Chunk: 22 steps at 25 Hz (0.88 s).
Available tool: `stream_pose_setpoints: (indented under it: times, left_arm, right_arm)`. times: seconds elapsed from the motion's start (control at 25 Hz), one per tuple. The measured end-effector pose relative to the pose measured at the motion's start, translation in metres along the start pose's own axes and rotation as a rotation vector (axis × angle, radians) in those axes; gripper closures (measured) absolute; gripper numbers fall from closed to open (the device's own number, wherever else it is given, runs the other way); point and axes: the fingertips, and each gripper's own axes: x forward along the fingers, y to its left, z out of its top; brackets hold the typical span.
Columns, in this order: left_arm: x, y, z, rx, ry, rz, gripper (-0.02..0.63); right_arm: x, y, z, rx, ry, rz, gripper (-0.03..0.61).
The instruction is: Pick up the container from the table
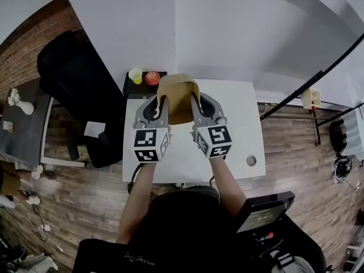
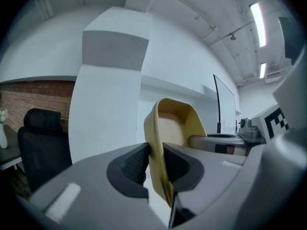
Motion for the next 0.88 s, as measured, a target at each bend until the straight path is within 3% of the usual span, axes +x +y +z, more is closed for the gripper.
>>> stream_pose_setpoints:
  times: [0.48,0.88]
  left_arm:
    - [-0.032,-0.014,0.065,0.133,-0.217,0.031,0.551]
    - [-0.054,-0.022,0.097,0.17,-0.364,0.016,0.551]
  right_arm:
    - [-0.024,0.016,0.065,-0.054,-0.133,-0.015,0.548]
    - [-0.042,0.03,0.099,-0.179,-0.225,-0.048,0.548]
